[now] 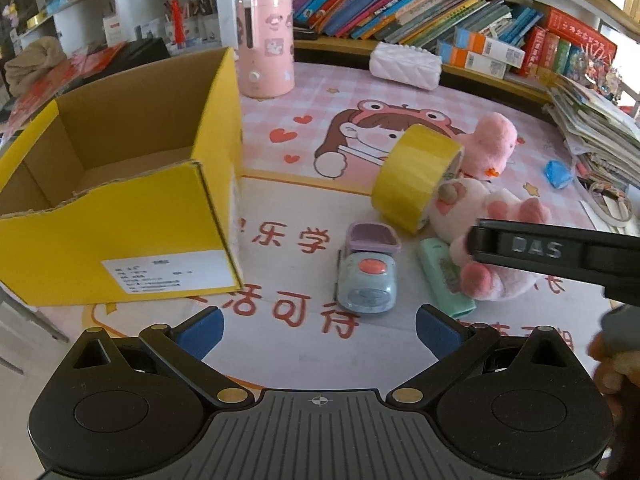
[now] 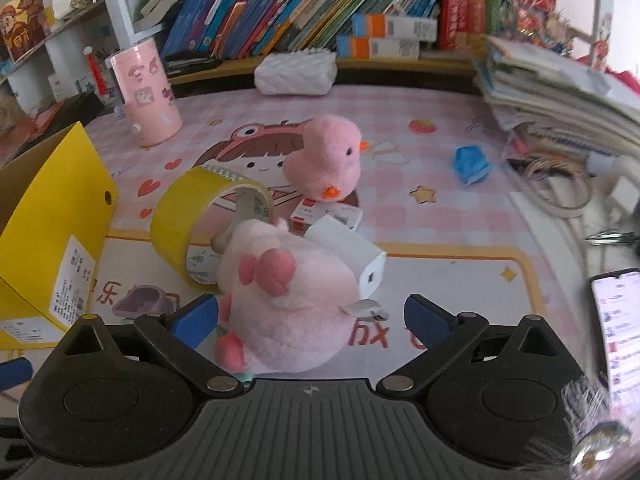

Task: Organize objects
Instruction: 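Reach toward the pink plush pig with the right tool while the left tool approaches the grey toy car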

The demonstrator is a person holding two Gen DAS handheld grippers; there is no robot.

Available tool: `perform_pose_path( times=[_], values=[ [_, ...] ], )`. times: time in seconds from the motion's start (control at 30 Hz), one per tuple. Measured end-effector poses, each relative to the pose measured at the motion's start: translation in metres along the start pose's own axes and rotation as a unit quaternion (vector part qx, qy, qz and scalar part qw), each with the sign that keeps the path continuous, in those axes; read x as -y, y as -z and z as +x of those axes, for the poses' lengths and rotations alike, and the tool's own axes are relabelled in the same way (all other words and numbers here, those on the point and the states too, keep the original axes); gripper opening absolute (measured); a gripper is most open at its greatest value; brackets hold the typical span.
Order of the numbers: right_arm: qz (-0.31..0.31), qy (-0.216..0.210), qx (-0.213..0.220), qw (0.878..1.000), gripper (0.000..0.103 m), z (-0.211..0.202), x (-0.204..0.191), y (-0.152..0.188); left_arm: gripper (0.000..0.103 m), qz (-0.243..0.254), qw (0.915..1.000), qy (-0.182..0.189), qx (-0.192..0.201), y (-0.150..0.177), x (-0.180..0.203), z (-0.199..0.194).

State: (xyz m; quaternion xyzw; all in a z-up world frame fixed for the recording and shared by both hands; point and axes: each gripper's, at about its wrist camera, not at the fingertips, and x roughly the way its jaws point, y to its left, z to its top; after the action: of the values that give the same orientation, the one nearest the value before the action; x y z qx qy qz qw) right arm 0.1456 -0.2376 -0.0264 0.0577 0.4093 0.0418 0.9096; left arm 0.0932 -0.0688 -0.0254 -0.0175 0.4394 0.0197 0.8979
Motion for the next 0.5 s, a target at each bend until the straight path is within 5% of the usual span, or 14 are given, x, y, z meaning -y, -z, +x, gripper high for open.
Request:
perform_pose_path(
  times=[0.3, 0.5],
  values=[
    [-0.008, -0.051, -0.036, 0.998, 0.076, 0.024, 0.002, -0.008, 0.103, 0.002, 0.9999, -0.006, 0.014, -0.002, 0.008, -0.006],
    [-0.022, -0.071, -0.022, 0.997, 0.064, 0.015, 0.006, -0.011, 0.102, -0.007, 0.9999, -0.007, 0.012, -0.004, 0.011, -0.003]
  ],
)
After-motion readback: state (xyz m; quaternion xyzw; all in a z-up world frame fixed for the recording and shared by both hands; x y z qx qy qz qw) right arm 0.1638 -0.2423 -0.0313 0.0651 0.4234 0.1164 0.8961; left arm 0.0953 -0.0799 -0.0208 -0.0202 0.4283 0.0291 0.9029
